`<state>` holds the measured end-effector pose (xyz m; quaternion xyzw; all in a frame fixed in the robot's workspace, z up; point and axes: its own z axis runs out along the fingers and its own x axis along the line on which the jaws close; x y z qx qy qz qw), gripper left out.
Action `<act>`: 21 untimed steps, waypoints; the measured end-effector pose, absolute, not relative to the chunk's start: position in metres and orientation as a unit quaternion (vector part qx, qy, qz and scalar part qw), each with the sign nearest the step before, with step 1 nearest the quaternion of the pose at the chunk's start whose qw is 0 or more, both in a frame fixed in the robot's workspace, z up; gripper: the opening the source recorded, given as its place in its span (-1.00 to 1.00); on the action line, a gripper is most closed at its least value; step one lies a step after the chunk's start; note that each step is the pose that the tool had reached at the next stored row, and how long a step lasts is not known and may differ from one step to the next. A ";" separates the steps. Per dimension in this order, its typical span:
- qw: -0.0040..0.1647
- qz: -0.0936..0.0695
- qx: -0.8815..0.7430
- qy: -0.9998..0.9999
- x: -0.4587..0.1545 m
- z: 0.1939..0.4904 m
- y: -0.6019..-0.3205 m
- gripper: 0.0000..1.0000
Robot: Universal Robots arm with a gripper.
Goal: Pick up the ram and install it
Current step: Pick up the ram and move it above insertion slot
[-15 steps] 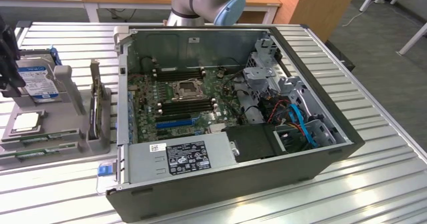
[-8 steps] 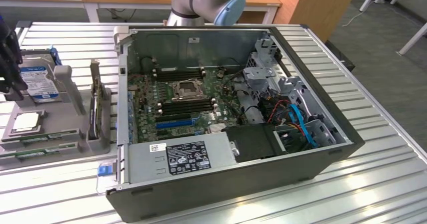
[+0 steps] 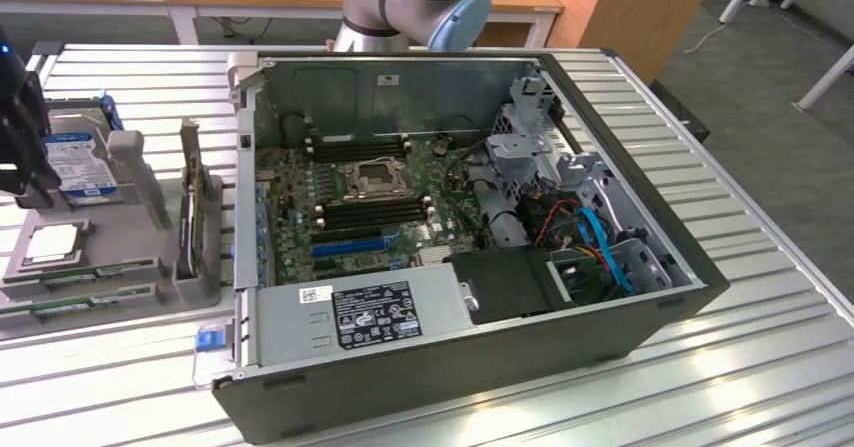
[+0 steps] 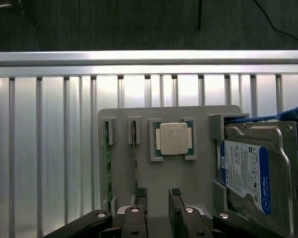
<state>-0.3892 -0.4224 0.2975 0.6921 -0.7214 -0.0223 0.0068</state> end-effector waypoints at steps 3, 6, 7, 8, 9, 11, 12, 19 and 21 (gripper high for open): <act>0.007 -0.022 0.692 -0.721 -0.389 0.293 -0.422 -0.38; 0.007 -0.022 0.692 -0.721 -0.389 0.289 -0.422 -0.38; 0.007 -0.022 0.692 -0.721 -0.389 0.287 -0.422 -0.38; 0.007 -0.022 0.692 -0.721 -0.389 0.286 -0.422 -0.38; 0.007 -0.022 0.692 -0.721 -0.389 0.284 -0.422 -0.38; 0.007 -0.022 0.692 -0.721 -0.389 0.281 -0.422 -0.38; 0.007 -0.022 0.692 -0.721 -0.389 0.280 -0.422 -0.38; 0.007 -0.022 0.692 -0.721 -0.389 0.271 -0.422 -0.38; 0.007 -0.022 0.692 -0.721 -0.389 0.268 -0.422 -0.38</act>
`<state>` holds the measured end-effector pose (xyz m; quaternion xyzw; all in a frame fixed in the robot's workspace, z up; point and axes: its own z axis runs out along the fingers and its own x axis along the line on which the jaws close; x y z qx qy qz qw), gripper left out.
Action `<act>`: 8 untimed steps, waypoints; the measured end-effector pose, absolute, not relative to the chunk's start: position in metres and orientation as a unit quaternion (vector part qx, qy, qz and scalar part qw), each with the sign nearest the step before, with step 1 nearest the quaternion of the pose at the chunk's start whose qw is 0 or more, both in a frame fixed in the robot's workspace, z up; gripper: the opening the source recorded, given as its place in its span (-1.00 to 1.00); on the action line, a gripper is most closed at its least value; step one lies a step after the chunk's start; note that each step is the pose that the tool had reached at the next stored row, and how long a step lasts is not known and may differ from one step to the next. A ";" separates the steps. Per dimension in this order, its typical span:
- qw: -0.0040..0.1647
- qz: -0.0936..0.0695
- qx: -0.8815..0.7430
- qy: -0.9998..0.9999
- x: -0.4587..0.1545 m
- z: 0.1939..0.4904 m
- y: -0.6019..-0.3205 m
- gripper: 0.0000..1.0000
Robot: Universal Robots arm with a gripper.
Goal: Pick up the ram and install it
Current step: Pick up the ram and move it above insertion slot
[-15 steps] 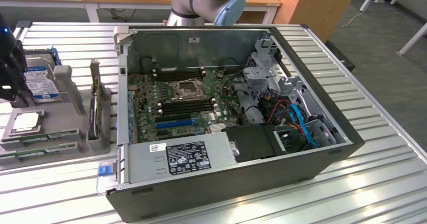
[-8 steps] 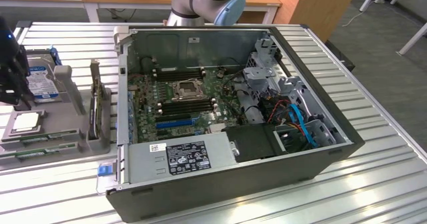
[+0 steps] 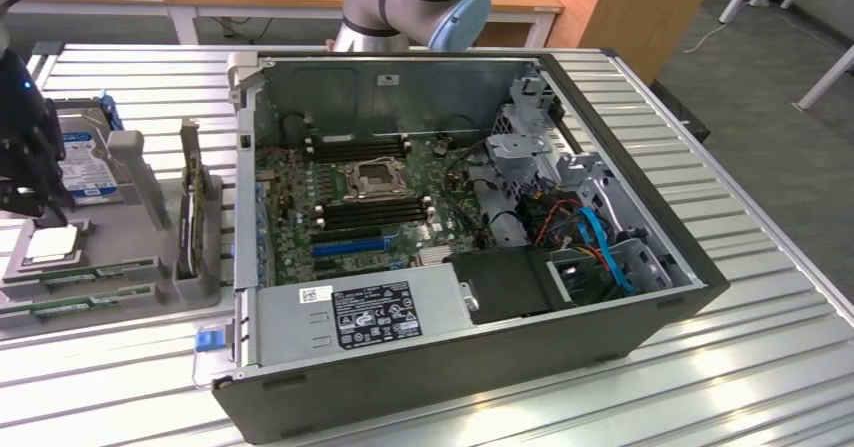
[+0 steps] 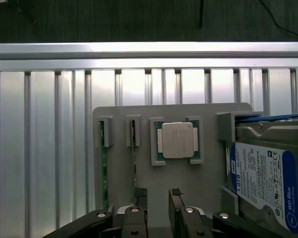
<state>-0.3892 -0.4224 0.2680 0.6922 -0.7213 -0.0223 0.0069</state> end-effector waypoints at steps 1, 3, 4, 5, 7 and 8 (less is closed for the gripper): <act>0.007 -0.022 0.692 -0.721 -0.389 0.267 -0.422 -0.38; 0.007 -0.022 0.692 -0.721 -0.389 0.264 -0.422 -0.38; 0.007 -0.022 0.692 -0.721 -0.389 0.263 -0.422 -0.38; 0.007 -0.022 0.692 -0.721 -0.389 0.262 -0.422 -0.38; 0.007 -0.022 0.692 -0.721 -0.389 0.259 -0.422 -0.38; 0.007 -0.022 0.692 -0.721 -0.389 0.258 -0.422 -0.38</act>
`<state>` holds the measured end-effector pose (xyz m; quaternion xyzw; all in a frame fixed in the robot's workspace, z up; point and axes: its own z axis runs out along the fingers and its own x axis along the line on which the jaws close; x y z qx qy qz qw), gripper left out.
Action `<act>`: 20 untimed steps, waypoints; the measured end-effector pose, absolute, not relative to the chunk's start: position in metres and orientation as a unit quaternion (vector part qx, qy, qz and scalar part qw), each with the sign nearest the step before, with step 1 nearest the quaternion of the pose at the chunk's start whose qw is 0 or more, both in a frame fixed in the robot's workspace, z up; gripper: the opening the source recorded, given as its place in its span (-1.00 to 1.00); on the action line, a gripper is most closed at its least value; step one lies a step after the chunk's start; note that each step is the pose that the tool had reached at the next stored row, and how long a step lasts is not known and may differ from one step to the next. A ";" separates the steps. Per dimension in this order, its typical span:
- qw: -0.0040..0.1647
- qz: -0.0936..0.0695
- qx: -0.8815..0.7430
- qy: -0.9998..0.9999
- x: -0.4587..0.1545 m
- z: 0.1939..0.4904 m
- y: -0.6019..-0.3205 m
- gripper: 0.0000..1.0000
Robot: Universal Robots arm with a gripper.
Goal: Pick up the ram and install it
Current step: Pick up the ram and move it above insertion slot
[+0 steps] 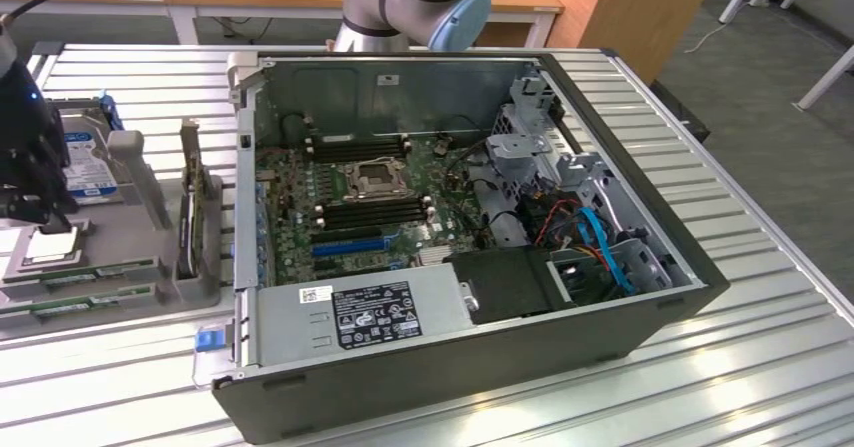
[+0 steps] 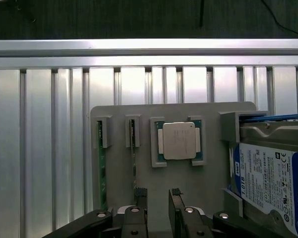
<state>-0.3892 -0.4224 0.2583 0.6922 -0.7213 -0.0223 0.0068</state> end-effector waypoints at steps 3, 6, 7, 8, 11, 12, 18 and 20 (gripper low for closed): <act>0.007 -0.022 0.692 -0.721 -0.389 0.255 -0.422 -0.38; 0.007 -0.022 0.692 -0.721 -0.389 0.254 -0.422 -0.38; 0.007 -0.022 0.692 -0.721 -0.389 0.254 -0.422 -0.38; 0.007 -0.022 0.692 -0.721 -0.389 0.254 -0.422 -0.38; 0.007 -0.022 0.692 -0.721 -0.389 0.254 -0.422 -0.38; 0.007 -0.022 0.692 -0.721 -0.389 0.254 -0.422 -0.38; 0.007 -0.022 0.692 -0.721 -0.390 0.254 -0.430 -0.38; 0.007 -0.022 0.692 -0.721 -0.390 0.254 -0.432 -0.38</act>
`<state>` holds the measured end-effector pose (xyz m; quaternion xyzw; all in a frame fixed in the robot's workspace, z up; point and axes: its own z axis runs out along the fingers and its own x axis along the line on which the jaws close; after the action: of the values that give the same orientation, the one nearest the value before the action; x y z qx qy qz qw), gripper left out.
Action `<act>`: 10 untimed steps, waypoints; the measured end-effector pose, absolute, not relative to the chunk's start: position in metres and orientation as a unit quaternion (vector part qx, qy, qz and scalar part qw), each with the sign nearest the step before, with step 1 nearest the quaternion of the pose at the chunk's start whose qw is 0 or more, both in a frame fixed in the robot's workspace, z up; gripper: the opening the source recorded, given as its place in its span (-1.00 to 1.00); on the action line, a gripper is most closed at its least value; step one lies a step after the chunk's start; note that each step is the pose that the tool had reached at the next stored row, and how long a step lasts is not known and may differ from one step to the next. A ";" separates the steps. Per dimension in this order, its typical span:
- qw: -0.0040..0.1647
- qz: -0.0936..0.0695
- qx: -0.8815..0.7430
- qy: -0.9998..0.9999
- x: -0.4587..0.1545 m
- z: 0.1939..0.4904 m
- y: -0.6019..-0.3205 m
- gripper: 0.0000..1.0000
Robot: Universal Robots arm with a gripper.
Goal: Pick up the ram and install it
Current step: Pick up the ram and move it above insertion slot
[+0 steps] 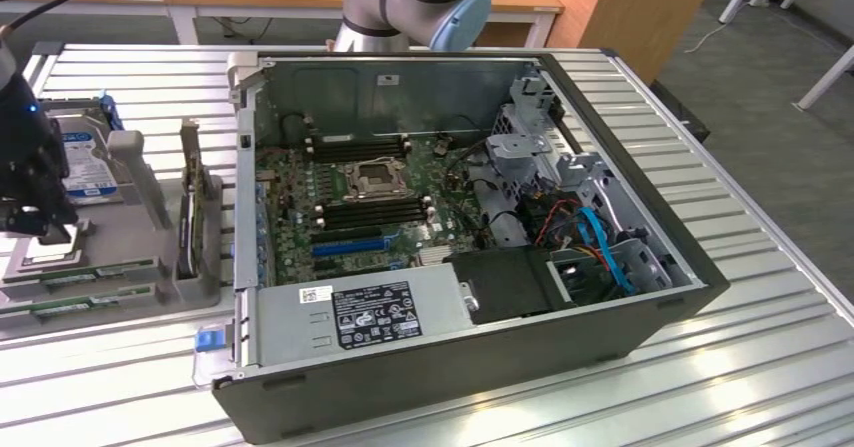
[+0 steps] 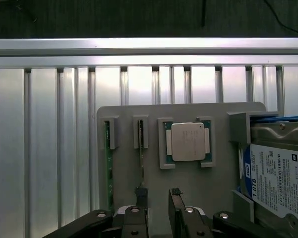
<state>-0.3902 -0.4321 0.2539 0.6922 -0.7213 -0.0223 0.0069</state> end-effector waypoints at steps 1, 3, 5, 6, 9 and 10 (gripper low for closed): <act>0.007 -0.022 0.692 -0.721 -0.390 0.254 -0.433 -0.38; 0.007 -0.022 0.692 -0.721 -0.391 0.254 -0.435 -0.38; 0.007 -0.022 0.692 -0.721 -0.391 0.254 -0.438 -0.38; 0.007 -0.022 0.692 -0.721 -0.391 0.254 -0.439 -0.38; 0.007 -0.022 0.692 -0.721 -0.392 0.254 -0.442 -0.38; 0.007 -0.022 0.692 -0.721 -0.392 0.254 -0.443 -0.38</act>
<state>-0.3921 -0.4432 0.2539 0.6922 -0.7213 -0.0223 0.0068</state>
